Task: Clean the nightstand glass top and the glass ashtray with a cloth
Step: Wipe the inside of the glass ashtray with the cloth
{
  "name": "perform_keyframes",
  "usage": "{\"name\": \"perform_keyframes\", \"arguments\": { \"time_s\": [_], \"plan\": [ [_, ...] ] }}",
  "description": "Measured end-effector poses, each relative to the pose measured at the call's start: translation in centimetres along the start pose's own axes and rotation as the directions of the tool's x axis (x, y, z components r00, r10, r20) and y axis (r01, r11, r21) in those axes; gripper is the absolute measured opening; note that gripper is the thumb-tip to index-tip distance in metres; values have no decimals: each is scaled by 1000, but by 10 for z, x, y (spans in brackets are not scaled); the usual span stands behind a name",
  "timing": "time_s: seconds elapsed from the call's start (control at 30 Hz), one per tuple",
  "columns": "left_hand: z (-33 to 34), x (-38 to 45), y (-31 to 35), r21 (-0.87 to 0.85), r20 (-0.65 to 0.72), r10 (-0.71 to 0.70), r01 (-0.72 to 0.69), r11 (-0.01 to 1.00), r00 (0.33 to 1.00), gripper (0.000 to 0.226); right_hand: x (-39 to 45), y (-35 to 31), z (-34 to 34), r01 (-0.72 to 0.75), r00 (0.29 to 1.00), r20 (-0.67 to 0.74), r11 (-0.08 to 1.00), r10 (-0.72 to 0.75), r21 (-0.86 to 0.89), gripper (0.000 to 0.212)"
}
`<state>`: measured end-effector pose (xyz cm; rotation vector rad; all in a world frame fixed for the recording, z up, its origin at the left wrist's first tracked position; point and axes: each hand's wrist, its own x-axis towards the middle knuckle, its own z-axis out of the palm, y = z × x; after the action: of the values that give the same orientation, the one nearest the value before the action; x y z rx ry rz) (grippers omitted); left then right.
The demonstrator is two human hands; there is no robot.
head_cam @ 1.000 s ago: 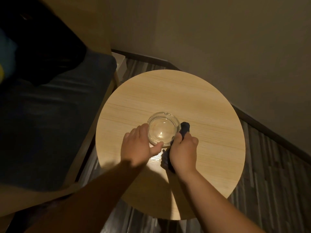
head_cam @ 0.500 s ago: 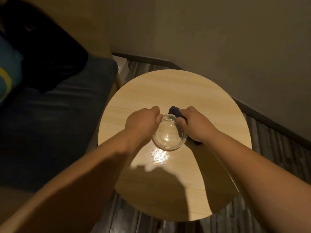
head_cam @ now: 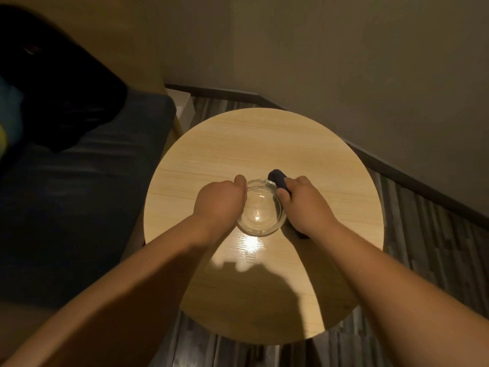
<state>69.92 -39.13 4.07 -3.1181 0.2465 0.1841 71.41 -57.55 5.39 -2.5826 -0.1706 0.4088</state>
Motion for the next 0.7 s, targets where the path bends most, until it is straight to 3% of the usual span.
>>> {"name": "perform_keyframes", "arguments": {
  "time_s": [0.2,0.4,0.53,0.7],
  "plan": [
    [-2,-11,20,-36,23,-182,183,982,983,15,-49,-8,33,-244,932,-189,922,309,301,29],
    [1,-23,39,-224,98,-386,398,890,917,17,-62,-29,53,-385,825,-179,765,536,517,38],
    [0,-35,39,-360,159,-444,470,806,882,22,-57,-20,43,-340,864,-220,847,453,408,32],
    [-9,-31,12,-292,334,-239,341,894,912,47,-16,9,2,-169,984,-46,981,174,97,32]
  ]
}}
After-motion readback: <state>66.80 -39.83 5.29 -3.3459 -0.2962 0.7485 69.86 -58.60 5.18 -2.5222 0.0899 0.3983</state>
